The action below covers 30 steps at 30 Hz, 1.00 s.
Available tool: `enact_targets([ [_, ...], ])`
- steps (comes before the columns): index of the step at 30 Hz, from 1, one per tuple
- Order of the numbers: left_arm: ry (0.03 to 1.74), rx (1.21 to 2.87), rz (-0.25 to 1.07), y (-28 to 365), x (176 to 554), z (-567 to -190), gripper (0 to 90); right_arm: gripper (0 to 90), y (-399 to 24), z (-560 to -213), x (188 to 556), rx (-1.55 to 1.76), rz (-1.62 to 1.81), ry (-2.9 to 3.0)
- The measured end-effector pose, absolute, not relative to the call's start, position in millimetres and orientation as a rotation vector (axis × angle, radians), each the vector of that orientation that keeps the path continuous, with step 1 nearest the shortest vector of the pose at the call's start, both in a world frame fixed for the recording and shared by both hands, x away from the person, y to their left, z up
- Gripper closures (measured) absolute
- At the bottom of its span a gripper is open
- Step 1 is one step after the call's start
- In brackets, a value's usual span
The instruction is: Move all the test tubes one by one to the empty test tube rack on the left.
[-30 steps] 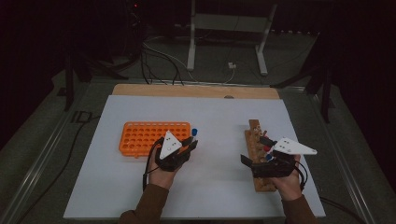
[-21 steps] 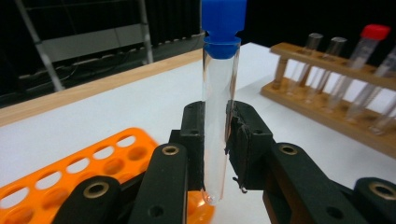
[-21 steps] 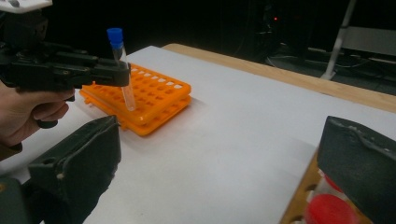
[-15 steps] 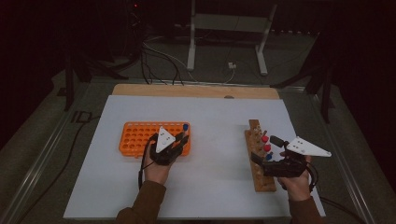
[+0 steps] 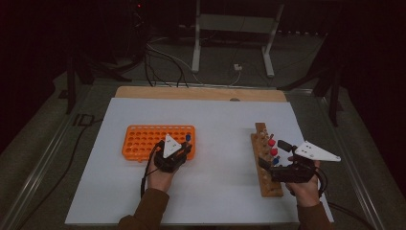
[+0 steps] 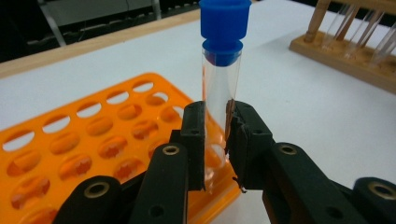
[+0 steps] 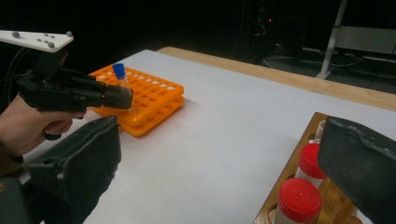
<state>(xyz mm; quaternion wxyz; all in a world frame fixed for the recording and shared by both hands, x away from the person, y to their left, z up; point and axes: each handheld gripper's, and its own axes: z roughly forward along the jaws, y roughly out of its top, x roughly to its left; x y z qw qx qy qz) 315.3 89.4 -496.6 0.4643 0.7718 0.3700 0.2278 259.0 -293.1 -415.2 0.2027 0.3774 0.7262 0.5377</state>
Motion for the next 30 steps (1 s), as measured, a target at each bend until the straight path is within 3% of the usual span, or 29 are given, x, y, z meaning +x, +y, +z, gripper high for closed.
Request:
enact_targets([
  [18, 0.926, 1.938, 0.530, 87.2, 318.3, -501.1, 75.8, 0.3, -298.7, -414.3, 257.4, 1.051, 1.454, 2.035],
  [27, 0.946, 1.871, 0.482, 93.6, 313.1, -493.7, 58.4, 1.2, -312.1, -418.9, 252.9, 1.089, 1.394, 2.027],
  [29, 0.955, 1.841, 0.484, 97.3, 310.3, -489.2, 48.8, 3.8, -318.6, -424.4, 249.9, 1.111, 1.376, 2.031],
  [30, 0.960, 1.825, 0.476, 99.0, 309.0, -487.3, 48.8, 3.8, -318.6, -424.4, 249.9, 1.111, 1.376, 2.031],
])
